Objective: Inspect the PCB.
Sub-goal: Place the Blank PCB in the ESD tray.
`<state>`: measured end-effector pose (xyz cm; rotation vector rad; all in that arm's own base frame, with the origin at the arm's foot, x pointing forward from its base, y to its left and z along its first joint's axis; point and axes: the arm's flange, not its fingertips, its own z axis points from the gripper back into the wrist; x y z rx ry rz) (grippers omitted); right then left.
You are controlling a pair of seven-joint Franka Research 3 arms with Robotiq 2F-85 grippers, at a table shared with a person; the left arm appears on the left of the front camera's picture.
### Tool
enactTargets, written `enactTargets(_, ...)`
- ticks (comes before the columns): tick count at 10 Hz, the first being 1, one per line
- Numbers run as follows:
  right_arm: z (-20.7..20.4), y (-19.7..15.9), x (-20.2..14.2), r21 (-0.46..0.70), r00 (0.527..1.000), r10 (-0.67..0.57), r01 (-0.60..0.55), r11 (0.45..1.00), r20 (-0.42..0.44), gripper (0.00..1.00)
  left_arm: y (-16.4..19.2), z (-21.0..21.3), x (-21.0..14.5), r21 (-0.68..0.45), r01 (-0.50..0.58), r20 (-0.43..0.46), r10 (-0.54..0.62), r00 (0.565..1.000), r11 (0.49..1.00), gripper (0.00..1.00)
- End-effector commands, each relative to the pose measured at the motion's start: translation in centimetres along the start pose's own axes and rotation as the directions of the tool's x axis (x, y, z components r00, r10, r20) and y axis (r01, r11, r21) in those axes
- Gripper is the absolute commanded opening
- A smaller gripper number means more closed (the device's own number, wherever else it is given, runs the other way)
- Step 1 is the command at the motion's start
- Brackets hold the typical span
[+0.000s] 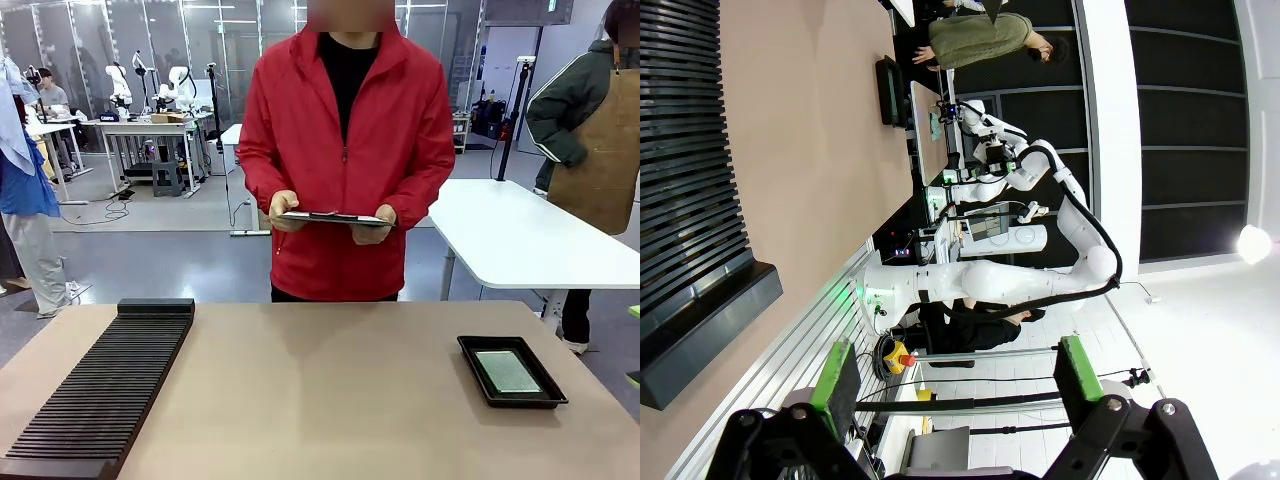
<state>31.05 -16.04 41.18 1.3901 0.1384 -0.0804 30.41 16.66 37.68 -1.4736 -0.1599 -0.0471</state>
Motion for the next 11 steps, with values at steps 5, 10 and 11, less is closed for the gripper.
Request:
enactTargets(5, 0.08, -0.91, -0.43, 0.029, 1.000, -0.013, 0.013, 0.999, -0.010, 1.00, -0.09, 0.02, 0.01, 0.002, 0.003, 0.000, -0.003, 1.000, 1.000, 1.00)
enactTargets(10, 0.08, -0.91, -0.43, 0.029, 1.000, -0.013, 0.013, 0.999, -0.010, 1.00, -0.09, 0.02, 0.01, 0.002, 0.003, 0.000, -0.003, 1.000, 1.000, 1.00)
enactTargets(11, 0.08, -0.91, -0.43, 0.029, 1.000, -0.013, 0.013, 0.999, -0.010, 1.00, -0.09, 0.02, 0.01, 0.002, 0.003, 0.000, -0.003, 1.000, 1.000, 1.00)
